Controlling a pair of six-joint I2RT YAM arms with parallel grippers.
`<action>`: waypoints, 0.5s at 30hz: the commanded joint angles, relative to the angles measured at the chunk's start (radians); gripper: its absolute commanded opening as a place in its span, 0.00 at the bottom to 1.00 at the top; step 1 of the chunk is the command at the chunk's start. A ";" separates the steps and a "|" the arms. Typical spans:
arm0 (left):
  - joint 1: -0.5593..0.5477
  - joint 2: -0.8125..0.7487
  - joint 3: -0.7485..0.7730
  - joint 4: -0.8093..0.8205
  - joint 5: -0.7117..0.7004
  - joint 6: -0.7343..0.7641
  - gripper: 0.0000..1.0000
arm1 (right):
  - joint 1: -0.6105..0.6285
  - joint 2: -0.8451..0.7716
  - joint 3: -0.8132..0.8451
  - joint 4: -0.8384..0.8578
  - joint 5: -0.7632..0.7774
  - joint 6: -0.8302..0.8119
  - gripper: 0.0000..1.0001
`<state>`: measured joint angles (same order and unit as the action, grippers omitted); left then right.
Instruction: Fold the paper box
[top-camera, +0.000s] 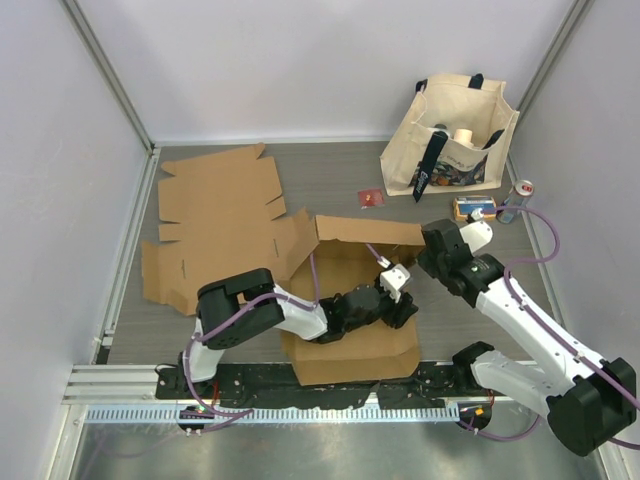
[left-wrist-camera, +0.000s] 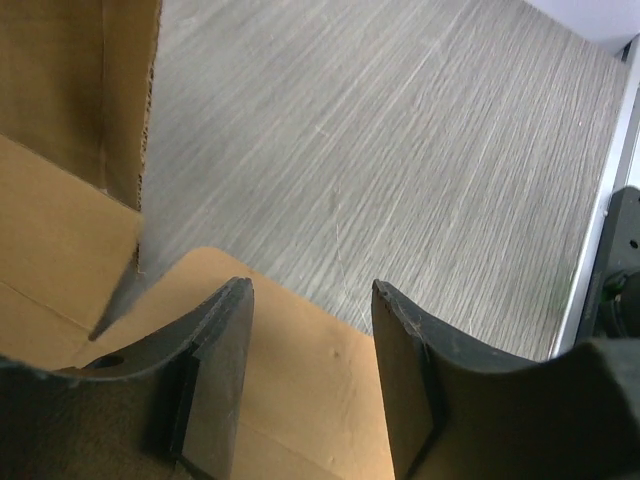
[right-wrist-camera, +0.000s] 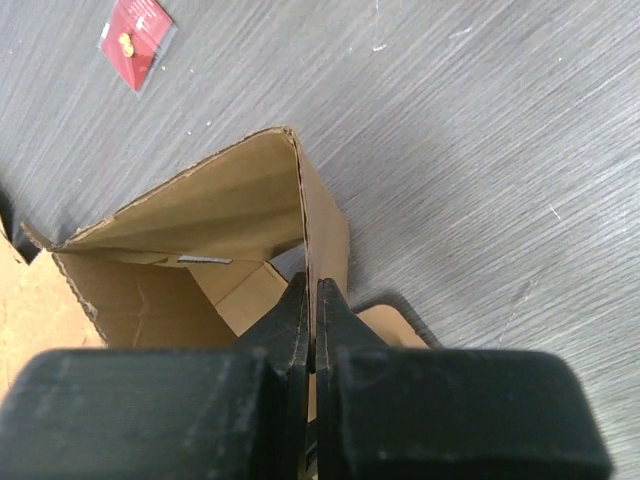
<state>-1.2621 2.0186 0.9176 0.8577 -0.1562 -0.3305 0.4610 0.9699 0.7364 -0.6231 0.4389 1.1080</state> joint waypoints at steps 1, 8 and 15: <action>-0.003 -0.075 0.046 -0.037 -0.063 0.053 0.54 | 0.007 0.003 0.110 -0.041 0.098 -0.060 0.01; -0.005 -0.089 0.012 0.017 0.058 0.107 0.53 | 0.008 0.023 0.185 -0.121 0.251 -0.169 0.01; -0.005 -0.191 -0.025 -0.065 0.277 0.137 0.54 | 0.008 0.062 0.204 -0.070 0.297 -0.229 0.01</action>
<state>-1.2621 1.9381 0.9192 0.7895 -0.0116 -0.2276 0.4683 1.0065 0.8963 -0.7219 0.6323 0.9325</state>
